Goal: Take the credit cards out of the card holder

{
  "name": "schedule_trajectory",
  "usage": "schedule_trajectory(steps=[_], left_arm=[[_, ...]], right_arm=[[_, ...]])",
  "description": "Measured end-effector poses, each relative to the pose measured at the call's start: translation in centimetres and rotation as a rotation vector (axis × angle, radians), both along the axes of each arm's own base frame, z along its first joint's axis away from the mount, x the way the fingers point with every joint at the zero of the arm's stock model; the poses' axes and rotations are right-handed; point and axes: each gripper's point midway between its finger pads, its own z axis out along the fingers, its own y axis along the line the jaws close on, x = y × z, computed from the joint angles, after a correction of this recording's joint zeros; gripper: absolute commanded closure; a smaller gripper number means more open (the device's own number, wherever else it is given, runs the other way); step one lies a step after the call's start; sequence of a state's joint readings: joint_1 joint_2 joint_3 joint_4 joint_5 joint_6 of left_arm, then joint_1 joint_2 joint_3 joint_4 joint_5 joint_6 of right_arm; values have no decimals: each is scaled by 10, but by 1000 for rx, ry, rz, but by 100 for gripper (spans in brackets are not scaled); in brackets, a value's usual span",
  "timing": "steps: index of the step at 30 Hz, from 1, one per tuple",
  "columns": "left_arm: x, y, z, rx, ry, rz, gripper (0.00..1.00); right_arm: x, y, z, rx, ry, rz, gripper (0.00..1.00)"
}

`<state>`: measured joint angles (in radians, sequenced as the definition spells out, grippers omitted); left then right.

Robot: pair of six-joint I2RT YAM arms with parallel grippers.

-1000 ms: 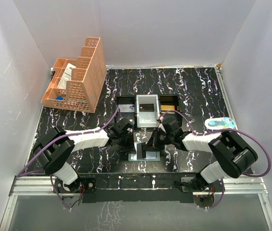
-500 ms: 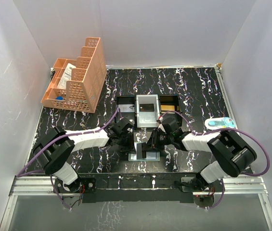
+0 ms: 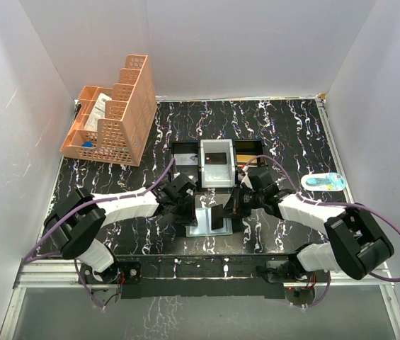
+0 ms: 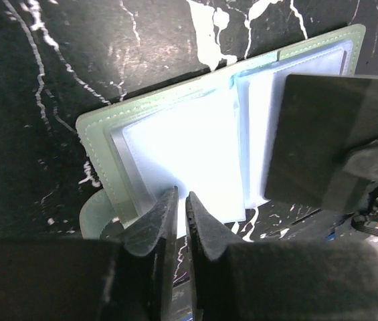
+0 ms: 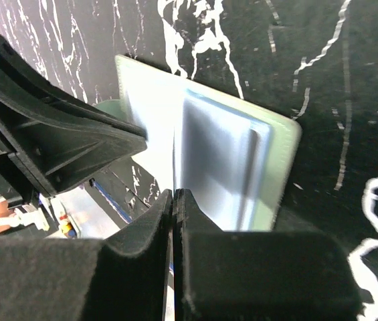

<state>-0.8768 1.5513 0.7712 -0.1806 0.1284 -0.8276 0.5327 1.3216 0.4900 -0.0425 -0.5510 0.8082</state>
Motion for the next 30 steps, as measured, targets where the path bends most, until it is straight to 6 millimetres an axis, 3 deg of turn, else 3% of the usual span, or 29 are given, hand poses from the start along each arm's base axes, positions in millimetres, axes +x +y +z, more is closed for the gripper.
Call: schedule_trajectory(steps=[7,12,15,20,25,30], left_arm=[[3,8,19,7,-59,-13,61],[18,-20,58,-120,-136,-52,61],[22,-39,70,-193,-144,-89,65],[18,-48,49,-193,-79,-116,74],[6,-32,22,-124,-22,-102,76],[3,-16,9,-47,-15,-84,74]], right_arm=[[4,-14,12,-57,-29,21,100],[18,-15,35,-55,-121,-10,100],[28,-18,43,-72,-172,-47,100],[47,-40,54,-180,-273,-157,100],[69,-59,83,-248,-418,-252,100],[84,-67,111,-265,-568,-274,100]])
